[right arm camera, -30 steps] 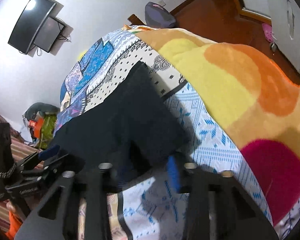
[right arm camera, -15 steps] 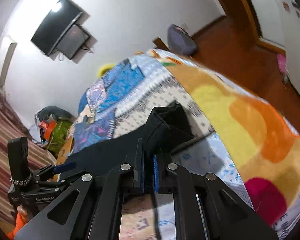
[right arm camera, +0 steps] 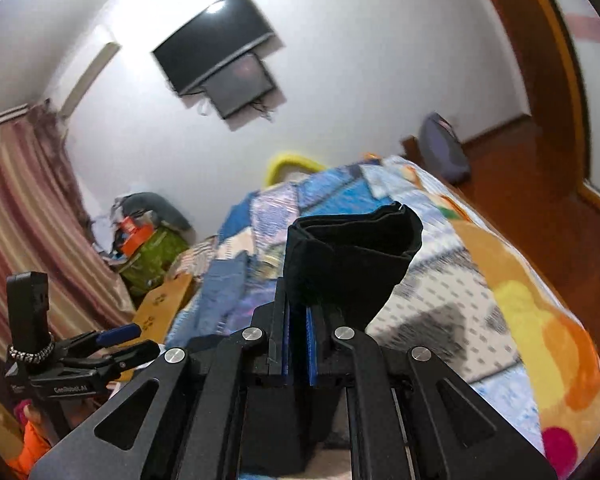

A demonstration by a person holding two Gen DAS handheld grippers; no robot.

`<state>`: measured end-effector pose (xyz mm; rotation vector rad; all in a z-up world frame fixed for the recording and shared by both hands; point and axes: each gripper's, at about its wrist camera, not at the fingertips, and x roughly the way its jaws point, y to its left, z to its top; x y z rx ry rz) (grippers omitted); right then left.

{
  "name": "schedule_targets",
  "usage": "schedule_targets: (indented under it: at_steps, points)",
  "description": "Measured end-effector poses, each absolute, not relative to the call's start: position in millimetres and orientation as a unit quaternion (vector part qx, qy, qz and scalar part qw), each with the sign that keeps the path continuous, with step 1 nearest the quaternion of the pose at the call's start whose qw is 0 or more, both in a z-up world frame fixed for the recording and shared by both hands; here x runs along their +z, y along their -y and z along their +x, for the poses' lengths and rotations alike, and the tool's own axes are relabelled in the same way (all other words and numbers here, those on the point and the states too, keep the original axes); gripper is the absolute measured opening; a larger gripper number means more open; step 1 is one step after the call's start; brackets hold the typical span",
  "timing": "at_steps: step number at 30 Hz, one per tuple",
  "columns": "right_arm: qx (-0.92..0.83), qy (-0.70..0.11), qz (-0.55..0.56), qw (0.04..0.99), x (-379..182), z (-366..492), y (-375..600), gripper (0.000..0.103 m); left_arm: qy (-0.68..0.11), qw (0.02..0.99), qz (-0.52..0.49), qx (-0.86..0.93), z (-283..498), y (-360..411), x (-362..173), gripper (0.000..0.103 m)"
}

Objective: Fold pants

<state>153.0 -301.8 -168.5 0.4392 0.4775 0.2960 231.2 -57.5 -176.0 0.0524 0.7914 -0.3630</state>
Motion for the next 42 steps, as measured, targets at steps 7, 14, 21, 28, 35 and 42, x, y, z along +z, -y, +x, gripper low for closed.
schedule_targets:
  at_steps: [7, 14, 21, 28, 35, 42]
  points:
    - [0.213, -0.239, 0.174, 0.931, -159.7, 168.9, 238.5, 0.006, -0.368, 0.92, -0.012, -0.13, 213.5, -10.9, -169.4, 0.086]
    - [0.294, -0.306, 0.123, 0.897, -196.4, 174.4, 167.0, 0.006, -0.372, 0.923, -0.046, -0.089, 201.0, -64.1, -175.8, 0.085]
    - [0.337, -0.394, 0.064, 0.853, -253.5, 171.7, 112.9, 0.009, -0.383, 0.918, -0.07, -0.071, 198.4, -87.3, -185.9, 0.085]
    - [0.351, -0.446, 0.099, 0.818, -259.6, 181.2, 119.8, 0.027, -0.386, 0.917, -0.064, -0.083, 209.1, -76.5, -183.1, 0.085]
    - [0.339, -0.379, 0.092, 0.856, -209.8, 178.9, 158.2, 0.039, -0.4, 0.908, -0.044, -0.12, 234.1, -34.9, -189.0, 0.085]
    - [0.267, -0.358, 0.023, 0.894, -219.4, 206.4, 193.5, 0.039, -0.466, 0.867, 0.016, -0.173, 265.0, 31.3, -236.6, 0.046]
